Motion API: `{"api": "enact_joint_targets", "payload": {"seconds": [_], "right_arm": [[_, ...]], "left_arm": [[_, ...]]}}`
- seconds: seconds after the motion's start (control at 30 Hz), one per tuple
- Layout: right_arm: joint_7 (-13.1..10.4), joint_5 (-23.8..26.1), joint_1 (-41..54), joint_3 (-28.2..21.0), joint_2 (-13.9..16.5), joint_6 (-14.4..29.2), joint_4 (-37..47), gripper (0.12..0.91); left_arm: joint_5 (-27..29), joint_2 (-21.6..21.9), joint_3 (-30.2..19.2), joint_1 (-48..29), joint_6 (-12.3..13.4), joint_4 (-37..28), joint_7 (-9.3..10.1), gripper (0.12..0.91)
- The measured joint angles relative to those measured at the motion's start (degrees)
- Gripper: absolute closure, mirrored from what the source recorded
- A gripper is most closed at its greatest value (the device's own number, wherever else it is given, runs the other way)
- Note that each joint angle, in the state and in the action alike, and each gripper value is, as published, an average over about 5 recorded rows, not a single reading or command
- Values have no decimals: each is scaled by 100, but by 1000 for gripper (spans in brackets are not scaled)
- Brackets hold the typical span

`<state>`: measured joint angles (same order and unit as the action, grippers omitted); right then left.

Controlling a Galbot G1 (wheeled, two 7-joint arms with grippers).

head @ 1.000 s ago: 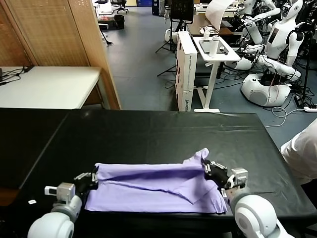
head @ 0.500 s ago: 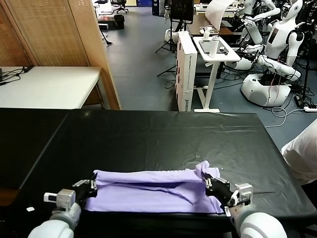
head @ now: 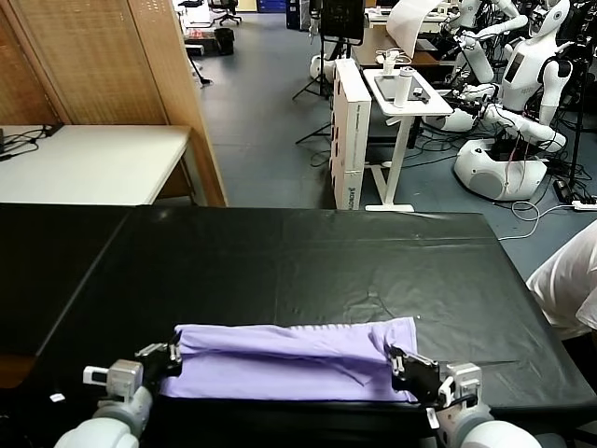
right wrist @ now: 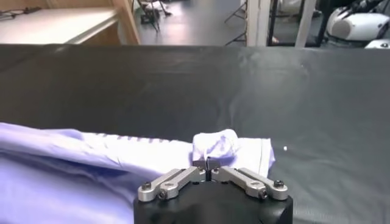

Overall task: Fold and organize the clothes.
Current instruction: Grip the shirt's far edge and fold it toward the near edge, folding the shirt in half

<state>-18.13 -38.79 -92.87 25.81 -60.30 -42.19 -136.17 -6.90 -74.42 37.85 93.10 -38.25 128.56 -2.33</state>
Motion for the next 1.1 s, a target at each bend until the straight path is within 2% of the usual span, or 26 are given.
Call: {"api": "enact_joint_targets", "payload": {"seconds": [0.33,0.43,0.53,0.63,0.7,0.8,0.93,1.0,1.1], "right_arm": [[-12,-29,87,-137,-78,0,217,874],[-15,-46,146,-170,-91,0,292,777],[-14,-49,226,-191,-105,0,373,601],[-5,-50,324,-194,-112,-1,446,412],[2,-54,396,-189,-109,0,481,281],[23,-67,513,-173,-93,0,523,155],[45,-166,681,-125,-74,63,555,121],[47,-251,754,-100,-67,152,539,119],[50,-337,857,-92,-60,261,550,119]], "left_arm": [[82,-48,-8,23,63,-85,0,883],[90,-59,-10,30,70,-93,-2,883],[95,-69,-15,53,72,-82,-18,840],[92,-88,-26,82,85,-47,-34,690],[89,-108,-40,96,106,-16,-36,558],[75,-131,-61,117,154,31,-35,368],[-30,-151,-62,139,248,123,-24,172],[-111,-162,-43,152,279,185,-21,136],[-219,-184,9,184,295,279,-20,125]]}}
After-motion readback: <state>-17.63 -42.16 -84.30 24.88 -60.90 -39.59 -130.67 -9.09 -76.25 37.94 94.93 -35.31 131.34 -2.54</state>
